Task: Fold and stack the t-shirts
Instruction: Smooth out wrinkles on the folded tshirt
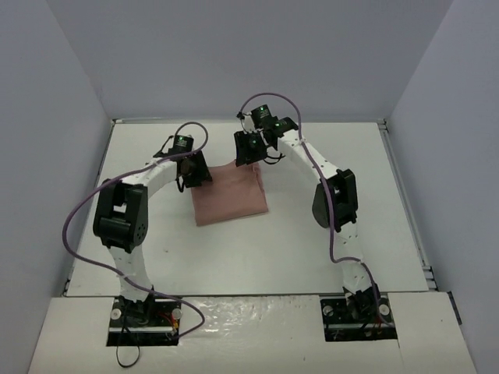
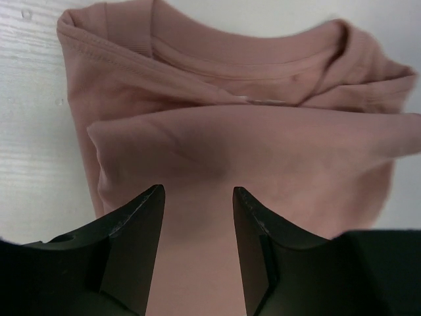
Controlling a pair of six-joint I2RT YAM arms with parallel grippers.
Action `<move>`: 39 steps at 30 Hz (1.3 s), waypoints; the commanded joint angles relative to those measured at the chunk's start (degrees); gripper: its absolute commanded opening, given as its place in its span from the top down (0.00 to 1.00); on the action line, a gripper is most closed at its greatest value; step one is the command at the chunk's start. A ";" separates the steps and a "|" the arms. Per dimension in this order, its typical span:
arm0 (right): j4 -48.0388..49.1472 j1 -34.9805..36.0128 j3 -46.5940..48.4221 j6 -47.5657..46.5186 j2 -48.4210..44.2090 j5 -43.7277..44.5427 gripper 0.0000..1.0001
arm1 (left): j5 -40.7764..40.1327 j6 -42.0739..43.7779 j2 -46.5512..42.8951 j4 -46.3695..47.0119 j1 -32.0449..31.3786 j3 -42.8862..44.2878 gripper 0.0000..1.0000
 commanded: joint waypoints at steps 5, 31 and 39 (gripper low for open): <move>7.77 -5.41 -0.62 -0.08 5.40 -4.43 0.61 | -0.12 1.58 2.78 5.34 2.82 4.82 0.57; 29.53 -5.41 -44.82 11.43 -21.78 -24.24 0.61 | 19.80 -1.11 -16.78 6.31 2.67 -17.62 0.57; 40.89 -7.26 -63.80 9.92 -19.23 -21.45 0.63 | 16.82 0.86 -9.68 7.01 3.24 -22.91 0.57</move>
